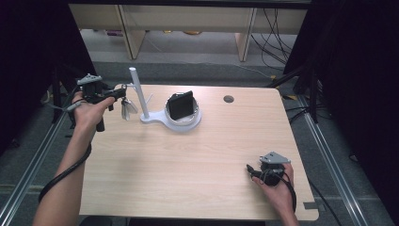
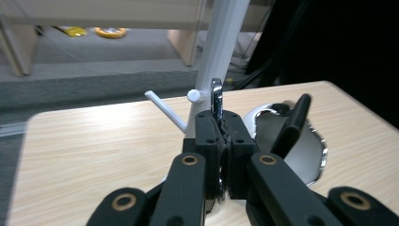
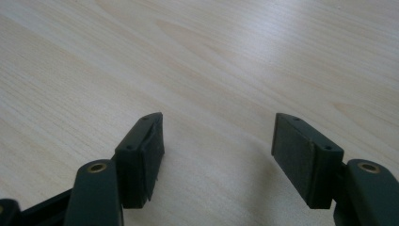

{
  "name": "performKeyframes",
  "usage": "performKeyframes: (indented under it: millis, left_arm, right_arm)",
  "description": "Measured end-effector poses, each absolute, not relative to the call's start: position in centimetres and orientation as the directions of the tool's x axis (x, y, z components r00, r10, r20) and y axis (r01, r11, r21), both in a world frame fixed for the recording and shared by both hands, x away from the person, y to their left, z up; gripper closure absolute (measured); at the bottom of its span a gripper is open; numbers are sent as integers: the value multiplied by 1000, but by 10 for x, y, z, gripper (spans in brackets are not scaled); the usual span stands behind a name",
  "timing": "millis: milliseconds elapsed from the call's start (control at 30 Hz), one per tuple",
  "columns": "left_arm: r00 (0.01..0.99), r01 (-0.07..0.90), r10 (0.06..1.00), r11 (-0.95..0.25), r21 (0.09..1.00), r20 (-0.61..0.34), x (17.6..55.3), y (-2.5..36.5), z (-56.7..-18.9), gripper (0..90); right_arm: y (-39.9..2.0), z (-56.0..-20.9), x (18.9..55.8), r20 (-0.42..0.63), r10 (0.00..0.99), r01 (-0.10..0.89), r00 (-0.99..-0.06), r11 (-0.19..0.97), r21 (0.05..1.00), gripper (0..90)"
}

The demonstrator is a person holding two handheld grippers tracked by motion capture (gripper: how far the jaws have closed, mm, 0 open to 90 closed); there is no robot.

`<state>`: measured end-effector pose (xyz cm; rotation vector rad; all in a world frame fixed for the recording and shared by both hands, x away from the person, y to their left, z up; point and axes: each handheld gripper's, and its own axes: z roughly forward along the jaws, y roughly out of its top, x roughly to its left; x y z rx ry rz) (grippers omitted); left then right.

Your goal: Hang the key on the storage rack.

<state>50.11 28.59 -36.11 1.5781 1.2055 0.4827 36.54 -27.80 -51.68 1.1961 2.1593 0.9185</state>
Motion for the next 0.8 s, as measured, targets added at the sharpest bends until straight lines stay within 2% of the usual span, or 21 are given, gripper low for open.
performKeyframes:
  millis: [233,533,600,700,800]
  left_arm:
    - [444,457,837,95,884,-319,506,295,-366,866]
    - [451,467,831,91,880,-325,509,298,-365,865]
    - [458,474,820,100,875,-343,512,300,-366,865]
    - [480,483,794,116,868,-373,516,304,-369,864]
    - [497,501,751,161,850,-435,520,309,-377,864]
  right_arm:
    - [-276,-518,364,-89,878,537,-471,365,760,357]
    - [-278,-517,365,-106,868,526,-485,387,757,357]
    - [-276,-518,364,-89,878,537,-471,365,760,357]
    - [-278,-517,365,-113,865,522,-489,393,757,357]
    - [-276,-518,364,-92,875,535,-475,370,760,357]
